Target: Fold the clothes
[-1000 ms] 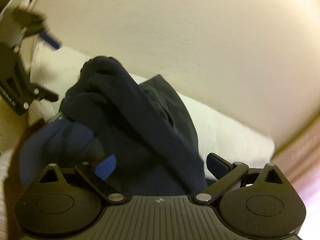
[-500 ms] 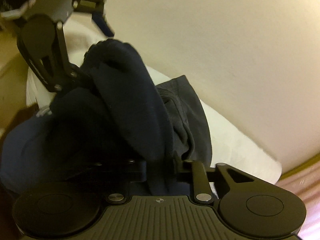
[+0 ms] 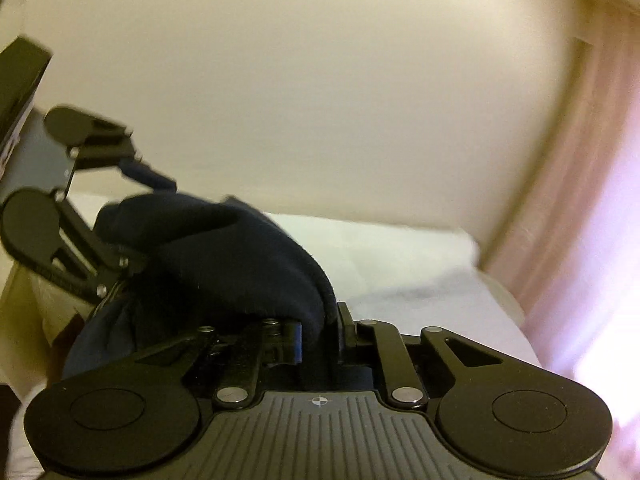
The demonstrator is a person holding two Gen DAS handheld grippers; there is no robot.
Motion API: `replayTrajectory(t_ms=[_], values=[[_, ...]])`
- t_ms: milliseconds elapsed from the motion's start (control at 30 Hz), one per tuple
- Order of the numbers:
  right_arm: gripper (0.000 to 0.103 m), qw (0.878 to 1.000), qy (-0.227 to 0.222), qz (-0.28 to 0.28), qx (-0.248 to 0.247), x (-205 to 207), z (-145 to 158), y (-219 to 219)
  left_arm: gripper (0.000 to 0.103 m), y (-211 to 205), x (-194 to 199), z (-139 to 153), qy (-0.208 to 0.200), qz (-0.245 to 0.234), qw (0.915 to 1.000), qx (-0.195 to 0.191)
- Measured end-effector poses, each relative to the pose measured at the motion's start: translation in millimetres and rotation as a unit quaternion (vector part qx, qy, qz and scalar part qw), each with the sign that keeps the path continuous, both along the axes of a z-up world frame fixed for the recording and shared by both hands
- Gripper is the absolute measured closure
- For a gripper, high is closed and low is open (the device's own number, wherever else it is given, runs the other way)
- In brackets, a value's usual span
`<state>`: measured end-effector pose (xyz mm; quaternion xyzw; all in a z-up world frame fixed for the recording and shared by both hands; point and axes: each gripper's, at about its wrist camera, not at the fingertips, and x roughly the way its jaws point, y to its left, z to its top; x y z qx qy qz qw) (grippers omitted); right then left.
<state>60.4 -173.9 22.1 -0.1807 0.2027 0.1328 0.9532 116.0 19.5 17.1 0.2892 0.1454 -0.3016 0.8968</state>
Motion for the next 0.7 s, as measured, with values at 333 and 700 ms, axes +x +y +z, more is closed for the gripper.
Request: replayTrajectory(t_ms=[333, 700], values=[[0.090, 0.953, 0.028, -0.290, 0.086, -249, -31, -175, 0.028, -168, -199, -5, 0.044, -0.236, 0.9707, -0.005], [0.065, 0.795, 0.171, -0.577, 0.076, -434, -139, -310, 0.024, -279, -318, -75, 0.131, -0.366, 0.9187, 0.071]])
